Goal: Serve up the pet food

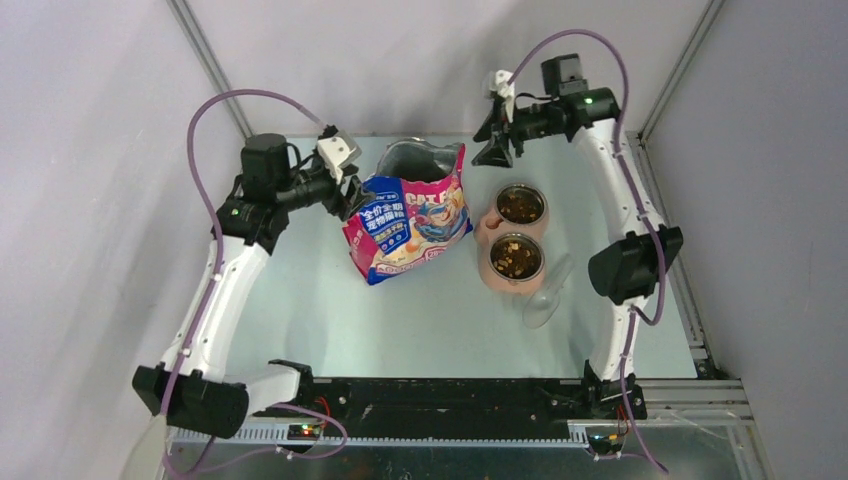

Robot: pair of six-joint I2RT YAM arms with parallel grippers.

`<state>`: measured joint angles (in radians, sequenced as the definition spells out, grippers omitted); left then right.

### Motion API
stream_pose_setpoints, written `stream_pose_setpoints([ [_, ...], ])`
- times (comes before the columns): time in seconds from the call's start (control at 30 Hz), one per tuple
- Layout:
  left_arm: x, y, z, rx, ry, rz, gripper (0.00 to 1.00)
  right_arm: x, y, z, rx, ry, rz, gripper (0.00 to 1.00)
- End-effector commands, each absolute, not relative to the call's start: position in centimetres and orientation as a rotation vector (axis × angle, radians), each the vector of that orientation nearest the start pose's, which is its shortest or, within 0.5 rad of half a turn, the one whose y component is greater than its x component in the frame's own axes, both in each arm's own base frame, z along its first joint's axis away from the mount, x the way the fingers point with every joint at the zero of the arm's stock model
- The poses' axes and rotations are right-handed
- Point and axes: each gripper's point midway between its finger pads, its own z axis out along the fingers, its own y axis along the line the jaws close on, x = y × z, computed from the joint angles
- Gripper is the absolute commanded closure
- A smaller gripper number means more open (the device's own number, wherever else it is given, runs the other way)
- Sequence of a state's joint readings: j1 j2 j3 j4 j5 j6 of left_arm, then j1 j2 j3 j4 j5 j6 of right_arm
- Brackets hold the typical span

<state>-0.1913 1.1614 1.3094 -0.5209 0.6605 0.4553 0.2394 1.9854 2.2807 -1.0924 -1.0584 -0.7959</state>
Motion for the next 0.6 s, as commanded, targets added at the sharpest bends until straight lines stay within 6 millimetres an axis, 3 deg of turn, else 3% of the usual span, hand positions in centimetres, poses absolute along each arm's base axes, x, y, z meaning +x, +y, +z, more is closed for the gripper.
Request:
stream_pose_setpoints([
  [0.0, 33.0, -15.4, 33.0, 1.054, 1.609, -0.41, 0.29, 40.7, 26.8, 31.6, -1.557, 1.352, 0.82, 0.4],
  [0.17, 32.7, -14.9, 31.2, 1.146, 1.658, -0.387, 0.31, 41.5, 28.7, 30.1, -1.58, 1.339, 0.813, 0.41],
  [0.33, 32.6, -14.5, 30.3, 1.166, 1.689, -0.365, 0.35, 41.1, 29.5, 30.0, -1.584, 1.331, 0.833, 0.44],
  [0.43, 33.0, -13.9, 29.8, 1.165, 1.71, -0.337, 0.44, 41.2, 29.7, 29.5, -1.584, 1.354, 0.828, 0.57],
  [0.57, 33.3, -13.1, 29.9, 1.158, 1.708, -0.319, 0.63, 41.4, 29.3, 29.7, -1.57, 1.384, 0.805, 0.75],
])
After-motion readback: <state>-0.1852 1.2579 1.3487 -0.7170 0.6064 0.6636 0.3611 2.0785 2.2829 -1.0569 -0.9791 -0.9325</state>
